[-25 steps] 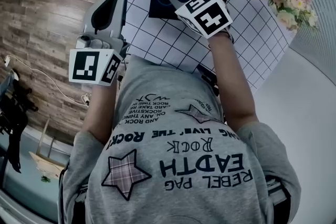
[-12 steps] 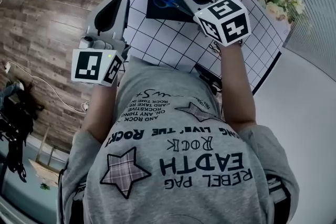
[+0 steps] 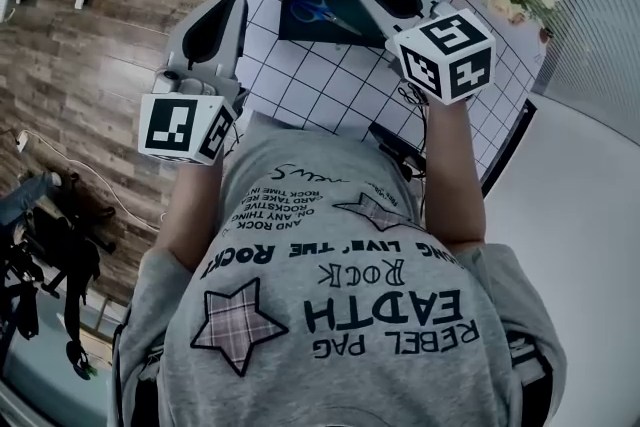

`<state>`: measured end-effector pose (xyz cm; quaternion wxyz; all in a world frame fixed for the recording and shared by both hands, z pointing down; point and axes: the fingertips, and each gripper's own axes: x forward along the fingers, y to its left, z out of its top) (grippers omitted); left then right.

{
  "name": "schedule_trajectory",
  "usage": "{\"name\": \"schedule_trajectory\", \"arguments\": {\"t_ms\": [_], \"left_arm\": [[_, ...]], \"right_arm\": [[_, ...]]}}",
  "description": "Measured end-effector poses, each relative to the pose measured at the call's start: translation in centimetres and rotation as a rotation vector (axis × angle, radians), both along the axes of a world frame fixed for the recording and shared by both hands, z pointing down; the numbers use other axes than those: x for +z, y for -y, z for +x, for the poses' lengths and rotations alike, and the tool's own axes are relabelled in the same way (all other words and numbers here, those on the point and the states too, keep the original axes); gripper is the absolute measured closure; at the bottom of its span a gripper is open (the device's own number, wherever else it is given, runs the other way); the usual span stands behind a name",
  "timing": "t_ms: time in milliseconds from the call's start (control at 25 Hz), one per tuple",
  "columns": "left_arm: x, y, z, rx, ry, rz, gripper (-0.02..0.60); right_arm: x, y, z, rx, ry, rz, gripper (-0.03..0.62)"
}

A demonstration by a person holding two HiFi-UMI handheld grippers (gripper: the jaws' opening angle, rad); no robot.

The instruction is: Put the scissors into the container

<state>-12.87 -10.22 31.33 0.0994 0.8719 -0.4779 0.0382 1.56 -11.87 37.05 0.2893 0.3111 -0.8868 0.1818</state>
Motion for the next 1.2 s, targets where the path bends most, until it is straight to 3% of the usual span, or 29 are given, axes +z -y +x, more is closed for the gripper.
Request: {"name": "schedule_trajectory", "arguments": {"t_ms": [600,1200], "left_arm": [[-3.3,-1.0,0.8,0.031,0.035,0.079,0.572],[-6.9,-2.5,1.3,0.021,0.053,0.135,0.572]], "right_arm": [[-7.5,-1.8,2.9,0.092,0.133,0.172,0.577],[-15.6,-4.4,6.8,0.197,0.251,0.499,0.579]]}}
